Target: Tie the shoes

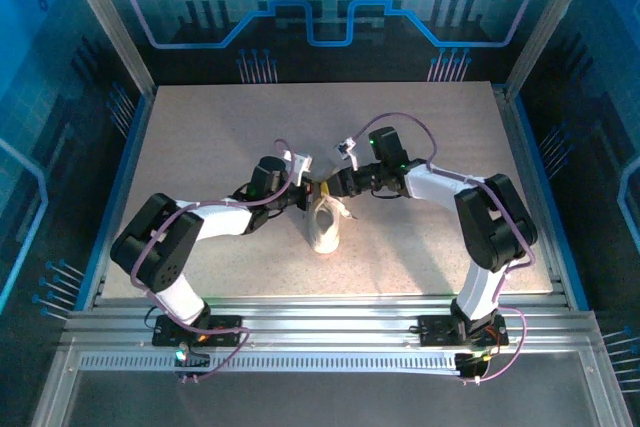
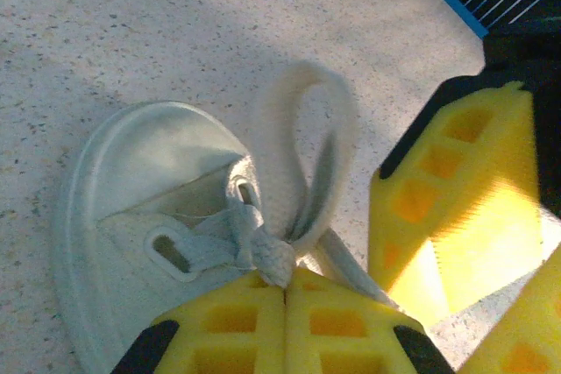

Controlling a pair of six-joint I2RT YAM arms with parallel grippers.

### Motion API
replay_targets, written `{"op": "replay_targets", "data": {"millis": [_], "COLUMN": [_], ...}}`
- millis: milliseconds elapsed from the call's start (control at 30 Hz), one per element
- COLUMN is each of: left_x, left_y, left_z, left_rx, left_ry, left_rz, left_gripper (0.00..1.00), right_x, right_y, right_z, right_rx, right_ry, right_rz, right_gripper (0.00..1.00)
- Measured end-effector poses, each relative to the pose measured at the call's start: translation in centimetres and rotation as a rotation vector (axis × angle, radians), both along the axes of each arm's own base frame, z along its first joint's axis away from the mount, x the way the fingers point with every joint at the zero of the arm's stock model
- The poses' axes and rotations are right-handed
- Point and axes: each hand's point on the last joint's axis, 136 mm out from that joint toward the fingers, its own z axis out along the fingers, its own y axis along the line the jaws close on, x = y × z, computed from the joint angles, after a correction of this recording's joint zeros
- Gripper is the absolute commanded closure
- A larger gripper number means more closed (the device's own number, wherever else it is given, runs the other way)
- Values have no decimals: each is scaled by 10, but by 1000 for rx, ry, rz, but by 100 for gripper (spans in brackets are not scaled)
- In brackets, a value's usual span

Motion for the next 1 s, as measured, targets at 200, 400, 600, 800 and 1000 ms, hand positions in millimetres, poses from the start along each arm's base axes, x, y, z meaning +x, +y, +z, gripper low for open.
{"op": "replay_targets", "data": {"millis": [200, 400, 600, 800, 1000], "left_x": [0, -1, 0, -1, 0], "left_y": [-4, -5, -4, -3, -1], "left_z": [3, 3, 3, 1, 1], "left_rx": [-29, -38, -43, -40, -42], "left_ry": [4, 10, 13, 18, 19], "left_rz": [-10, -13, -9, -7, -4], "left_gripper": [100, 100, 100, 100, 100], "right_x": [5, 8, 14, 21, 20], "right_y": [-6, -22, -42, -54, -49], "right_z": [3, 16, 2, -20, -53], "right_rx": [4, 14, -30, -87, -125], "right_ry": [10, -9, 30, 110, 211], "right_rz": [-26, -60, -146, -227, -233], "right_gripper": [60, 59, 72, 74, 74]}}
